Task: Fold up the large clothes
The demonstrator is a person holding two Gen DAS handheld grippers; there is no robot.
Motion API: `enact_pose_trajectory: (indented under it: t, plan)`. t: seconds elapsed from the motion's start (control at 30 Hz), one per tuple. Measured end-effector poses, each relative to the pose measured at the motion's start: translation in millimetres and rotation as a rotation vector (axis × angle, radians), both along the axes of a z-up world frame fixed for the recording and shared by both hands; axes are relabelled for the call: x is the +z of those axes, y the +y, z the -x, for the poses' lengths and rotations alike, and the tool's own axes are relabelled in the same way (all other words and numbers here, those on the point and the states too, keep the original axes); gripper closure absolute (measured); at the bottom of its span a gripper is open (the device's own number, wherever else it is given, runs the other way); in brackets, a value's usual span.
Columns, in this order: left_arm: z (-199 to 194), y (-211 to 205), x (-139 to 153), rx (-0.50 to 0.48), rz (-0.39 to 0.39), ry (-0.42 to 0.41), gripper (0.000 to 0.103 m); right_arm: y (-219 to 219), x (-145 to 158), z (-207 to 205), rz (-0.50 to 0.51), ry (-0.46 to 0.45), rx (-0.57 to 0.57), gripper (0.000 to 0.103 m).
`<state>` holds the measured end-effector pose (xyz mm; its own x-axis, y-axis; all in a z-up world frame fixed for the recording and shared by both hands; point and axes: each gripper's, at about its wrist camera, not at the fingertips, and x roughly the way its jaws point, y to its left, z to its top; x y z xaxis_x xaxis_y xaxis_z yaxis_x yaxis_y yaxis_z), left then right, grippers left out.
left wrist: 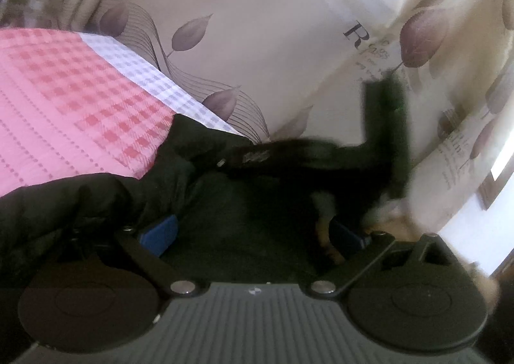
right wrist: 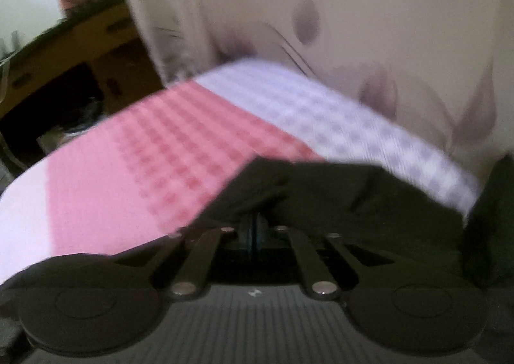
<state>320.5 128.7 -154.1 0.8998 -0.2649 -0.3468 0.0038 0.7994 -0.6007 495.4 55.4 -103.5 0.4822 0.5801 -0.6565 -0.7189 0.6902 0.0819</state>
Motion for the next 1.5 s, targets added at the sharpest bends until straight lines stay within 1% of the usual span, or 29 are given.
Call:
enact_pose_trajectory:
  t: [0.03, 0.1, 0.17, 0.23, 0.27, 0.3, 0.37, 0.4, 0.47, 0.53, 0.6, 0.63, 0.67, 0.7, 0.77, 0.83, 0.87, 0.9, 0.97, 1.03, 1.13, 1.2, 1.33, 1.43, 1.47, 1.5]
  plan:
    - [0.1, -1.0, 0.3, 0.002, -0.009, 0.002, 0.003, -0.4, -6.5, -4.8, -0.017, 0.01, -0.007, 0.103]
    - [-0.7, -2.1, 0.7, 0.005, -0.018, 0.006, 0.003, -0.8, -15.4, -6.1, -0.057, -0.012, -0.017, 0.103]
    - [-1.4, -1.5, 0.2, 0.006, -0.017, 0.008, 0.003, -4.1, -19.0, -1.7, -0.088, -0.037, -0.022, 0.103]
    - [-1.8, -0.6, -0.5, 0.007, -0.016, 0.015, 0.003, -6.7, -17.8, -3.1, -0.102, -0.032, -0.023, 0.103]
    - [-1.8, -0.2, -0.9, 0.009, -0.015, 0.018, 0.003, -5.8, -13.2, -3.6, -0.099, -0.024, -0.028, 0.103]
    - [-1.3, 0.7, -1.3, 0.011, -0.012, 0.017, 0.003, -9.4, -6.0, -0.9, -0.102, -0.018, -0.051, 0.099]
    - [-1.7, 2.1, -1.6, 0.008, -0.003, 0.015, 0.002, -32.9, 14.8, 16.7, -0.207, -0.029, -0.077, 0.099]
    - [-1.5, 2.0, -1.6, 0.008, -0.003, 0.015, 0.001, -49.6, 26.7, 31.4, -0.232, -0.05, -0.092, 0.099]
    - [-1.8, 1.1, -1.2, 0.006, -0.007, 0.016, 0.001, -84.0, 41.8, 61.8, -0.197, -0.111, -0.156, 0.099]
    - [-1.8, 0.8, -0.9, 0.004, -0.008, 0.016, 0.0, -120.8, 43.0, 85.7, -0.152, -0.151, -0.207, 0.099]
    - [-1.9, 0.4, -0.7, 0.005, -0.009, 0.017, 0.0, -157.4, 31.5, 102.1, -0.019, -0.215, -0.295, 0.099]
    - [-1.9, 0.3, -0.6, 0.004, -0.01, 0.017, 0.0, -178.3, 22.2, 105.0, 0.037, -0.217, -0.34, 0.099]
    - [-1.8, 0.2, -0.6, 0.004, -0.011, 0.017, 0.0, -197.4, 13.3, 106.3, 0.064, -0.208, -0.378, 0.1]
    - [-1.5, -0.2, -0.7, 0.003, -0.013, 0.017, 0.0, -215.6, 6.0, 107.5, 0.074, -0.204, -0.41, 0.1]
    - [-1.4, -1.4, -0.4, 0.0, -0.02, 0.016, 0.0, -246.9, -6.9, 108.3, 0.061, -0.196, -0.469, 0.101]
    - [-1.9, -3.5, 0.3, -0.005, -0.032, 0.014, 0.0, -263.9, -20.6, 103.2, 0.042, -0.184, -0.508, 0.102]
    - [-2.0, -4.6, 0.8, -0.005, -0.039, 0.015, 0.0, -267.2, -27.4, 98.9, 0.027, -0.178, -0.514, 0.102]
    - [-2.3, -5.3, 0.8, -0.005, -0.043, 0.016, 0.0, -263.2, -32.3, 97.1, 0.035, -0.197, -0.517, 0.102]
    - [-2.2, -5.1, 0.5, -0.005, -0.043, 0.016, 0.0, -251.7, -40.0, 98.0, 0.075, -0.274, -0.526, 0.102]
    - [-2.5, -5.2, 0.4, -0.005, -0.045, 0.017, 0.0, -249.2, -39.6, 99.6, 0.093, -0.298, -0.529, 0.102]
    - [-2.3, -5.4, 0.2, -0.006, -0.054, 0.02, 0.0, -251.5, -35.7, 97.9, 0.1, -0.306, -0.527, 0.102]
    - [-2.6, -5.8, -0.1, -0.005, -0.058, 0.023, 0.0, -251.0, -38.8, 98.8, 0.111, -0.317, -0.527, 0.102]
    - [-4.6, -8.9, 1.1, -0.003, -0.079, 0.033, 0.0, -255.6, -38.2, 98.4, 0.084, -0.311, -0.531, 0.102]
    - [-6.8, -13.9, 3.5, -0.009, -0.121, 0.052, 0.0, -256.0, -35.8, 104.2, 0.089, -0.321, -0.517, 0.101]
    - [-6.5, -16.2, 5.9, -0.017, -0.143, 0.059, 0.0, -256.1, -33.2, 108.2, 0.112, -0.316, -0.504, 0.101]
    - [-3.8, -19.2, 11.0, -0.03, -0.187, 0.079, 0.003, -255.9, -24.0, 114.3, 0.15, -0.289, -0.515, 0.099]
